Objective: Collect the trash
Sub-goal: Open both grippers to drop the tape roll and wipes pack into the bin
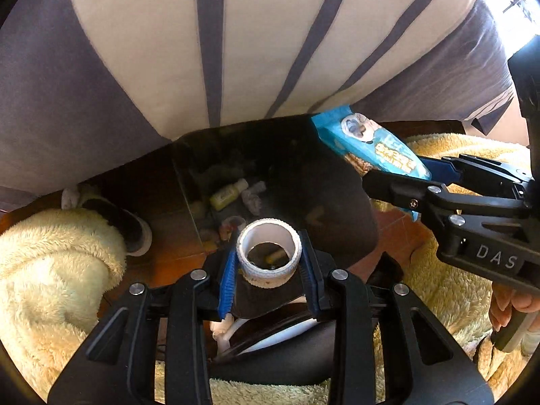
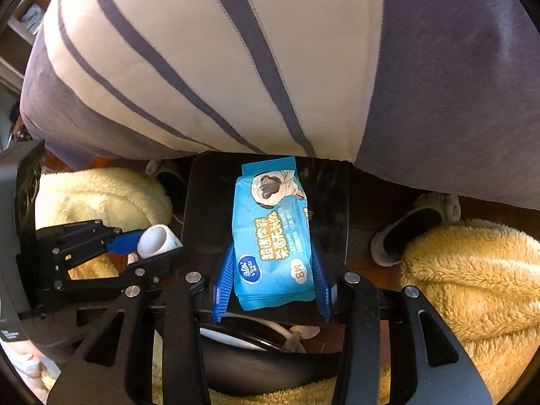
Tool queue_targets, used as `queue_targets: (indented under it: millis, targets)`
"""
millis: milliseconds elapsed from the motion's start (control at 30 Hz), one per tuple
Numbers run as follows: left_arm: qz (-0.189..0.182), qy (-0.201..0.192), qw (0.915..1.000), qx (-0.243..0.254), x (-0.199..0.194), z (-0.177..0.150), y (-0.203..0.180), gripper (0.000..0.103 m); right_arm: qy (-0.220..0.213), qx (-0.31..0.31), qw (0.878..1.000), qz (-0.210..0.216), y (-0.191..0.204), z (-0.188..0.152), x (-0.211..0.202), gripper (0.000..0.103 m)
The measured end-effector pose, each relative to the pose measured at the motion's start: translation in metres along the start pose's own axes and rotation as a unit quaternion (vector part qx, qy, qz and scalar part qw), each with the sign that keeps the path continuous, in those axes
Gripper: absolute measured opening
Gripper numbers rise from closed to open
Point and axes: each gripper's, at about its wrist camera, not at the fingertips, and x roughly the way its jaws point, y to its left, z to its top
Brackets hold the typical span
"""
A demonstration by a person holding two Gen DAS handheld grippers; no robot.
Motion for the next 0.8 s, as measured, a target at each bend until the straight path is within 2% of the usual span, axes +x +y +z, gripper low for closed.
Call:
queue_targets:
  millis: [67,133,233,300,367,433,467,533,667,800]
  targets:
    - [0.000,0.001,1.0000,-0.002,0.001,0.000,0.002,0.041,0.001,0.003,1.000,0.000,0.002,0.002,-0.001,0.049]
    - [0.001,0.001,1.0000,-0.005,-0.001,0.000,0.004,0.045,-0.002,0.005,1.000,-0.003,-0.002,0.004,0.000,0.059]
    - [0.005,-0.003,1.0000,-0.008,-0.003,0.000,0.007,0.048,-0.014,0.009,1.000,-0.008,-0.005,0.005,-0.005,0.059]
    - [0.013,-0.010,0.9998,-0.007,-0.008,0.001,0.008,0.058,-0.023,0.011,1.000,-0.013,-0.008,0.007,-0.012,0.062]
    - [0.020,-0.018,0.9996,-0.005,-0.015,0.003,0.007,0.063,-0.036,0.013,0.999,-0.017,-0.011,0.008,-0.021,0.068]
    - [0.028,-0.029,0.9992,-0.002,-0.024,0.004,0.006,0.071,-0.053,0.014,0.998,-0.025,-0.013,0.010,-0.032,0.078]
    - [0.033,-0.037,0.9988,0.000,-0.030,0.005,0.005,0.076,-0.059,0.014,0.998,-0.028,-0.014,0.010,-0.037,0.081]
    - [0.043,-0.058,0.9974,0.006,-0.046,0.008,0.004,0.082,-0.080,0.013,0.996,-0.033,-0.014,0.012,-0.050,0.094]
    - [0.053,-0.100,0.9935,0.013,-0.081,0.013,0.003,0.093,-0.120,0.012,0.992,-0.029,-0.015,0.016,-0.079,0.098]
    - [0.058,-0.148,0.9871,0.016,-0.121,0.021,0.003,0.095,-0.159,0.014,0.987,-0.035,-0.018,0.024,-0.110,0.099]
